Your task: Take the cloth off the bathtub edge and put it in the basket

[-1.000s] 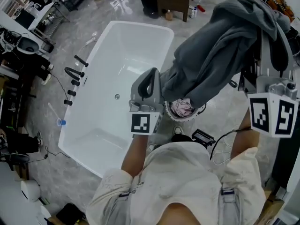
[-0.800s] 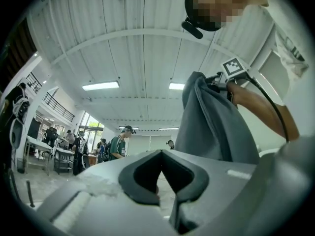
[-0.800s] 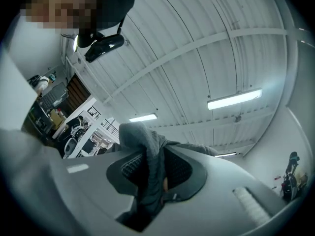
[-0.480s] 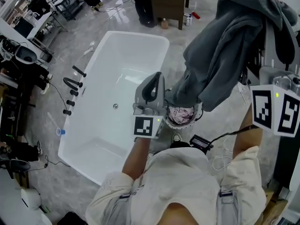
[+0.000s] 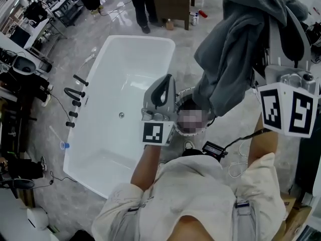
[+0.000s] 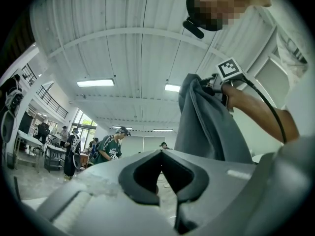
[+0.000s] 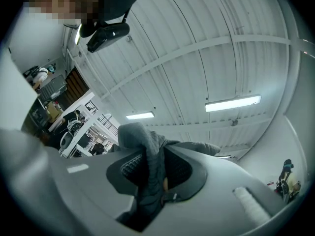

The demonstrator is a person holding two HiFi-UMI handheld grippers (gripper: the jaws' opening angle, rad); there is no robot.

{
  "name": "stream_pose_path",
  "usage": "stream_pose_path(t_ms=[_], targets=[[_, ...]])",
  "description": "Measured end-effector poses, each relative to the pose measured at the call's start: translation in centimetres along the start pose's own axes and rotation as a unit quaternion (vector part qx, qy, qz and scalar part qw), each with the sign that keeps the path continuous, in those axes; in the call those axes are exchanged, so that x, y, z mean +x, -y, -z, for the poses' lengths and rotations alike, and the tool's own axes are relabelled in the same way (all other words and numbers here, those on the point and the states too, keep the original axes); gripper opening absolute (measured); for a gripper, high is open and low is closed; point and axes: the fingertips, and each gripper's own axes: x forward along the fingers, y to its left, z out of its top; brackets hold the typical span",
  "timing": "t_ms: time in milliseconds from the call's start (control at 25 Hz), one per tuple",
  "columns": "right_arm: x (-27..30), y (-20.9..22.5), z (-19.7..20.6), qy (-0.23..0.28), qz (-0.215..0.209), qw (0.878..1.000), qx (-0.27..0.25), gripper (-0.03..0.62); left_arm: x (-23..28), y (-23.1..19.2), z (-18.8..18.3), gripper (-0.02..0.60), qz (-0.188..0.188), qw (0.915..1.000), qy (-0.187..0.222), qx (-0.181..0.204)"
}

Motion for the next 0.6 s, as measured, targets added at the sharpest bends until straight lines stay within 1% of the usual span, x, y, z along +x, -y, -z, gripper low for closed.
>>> stream_pose_path(t_ms=[200, 320, 440, 600], targets=[[-1.1, -0.5, 2.8, -0.032, -0.012, 0.999, 0.017, 0.074, -0.4, 0.1, 0.7, -0.003, -0.003, 0.9999, -0.014, -0.004], [-1.9, -0.8, 4.1, -0.044, -0.014, 0.998, 0.029, 0.074, -0.4, 0.1, 0.8, -0.003, -0.003, 0.9999, -0.012, -0.005], [-2.6, -1.5, 5.1, -0.055, -0.016, 0.998, 0.040, 0.074, -0.7, 0.1, 1.1, -0.003, -0.003, 0.9998, -0.020, -0.006], [-3.6, -3.2, 8.2, -0.082, -0.034, 0.994, 0.058, 0.074, -0.9, 0.1, 1.6, -0.003, -0.001, 0.9997, -0.023, -0.001]])
